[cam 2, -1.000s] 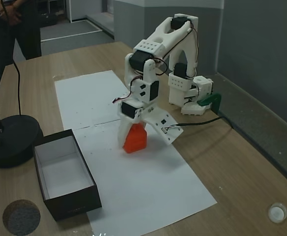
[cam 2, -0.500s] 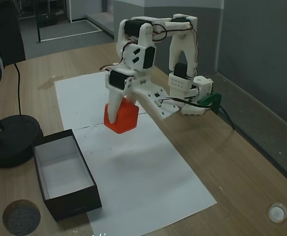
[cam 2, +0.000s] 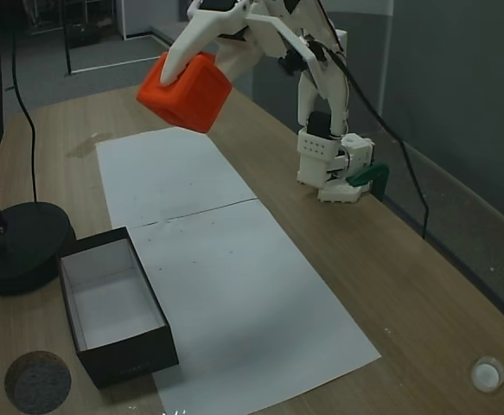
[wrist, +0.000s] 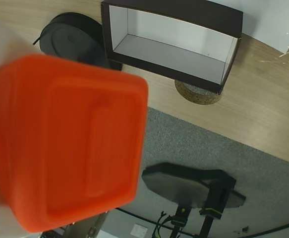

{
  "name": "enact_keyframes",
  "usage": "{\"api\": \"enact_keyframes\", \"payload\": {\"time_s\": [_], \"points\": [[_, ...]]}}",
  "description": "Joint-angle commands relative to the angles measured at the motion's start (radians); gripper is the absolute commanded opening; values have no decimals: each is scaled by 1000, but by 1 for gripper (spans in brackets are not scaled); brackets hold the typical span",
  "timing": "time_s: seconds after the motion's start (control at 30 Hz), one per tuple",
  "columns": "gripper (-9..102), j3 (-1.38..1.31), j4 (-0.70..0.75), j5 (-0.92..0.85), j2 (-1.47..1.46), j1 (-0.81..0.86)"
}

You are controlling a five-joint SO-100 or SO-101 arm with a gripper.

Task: Grab a orange square and put it in the box.

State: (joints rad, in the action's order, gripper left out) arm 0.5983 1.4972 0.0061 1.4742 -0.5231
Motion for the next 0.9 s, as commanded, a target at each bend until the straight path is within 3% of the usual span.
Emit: {"api": "enact_keyframes", "payload": {"time_s": [0.0,0.53,0.87], "points": [[10,-57,-55,9,-48,21],[10,-60,-302,3,-362,106],[10,-133,-316,2,-505,175]]}}
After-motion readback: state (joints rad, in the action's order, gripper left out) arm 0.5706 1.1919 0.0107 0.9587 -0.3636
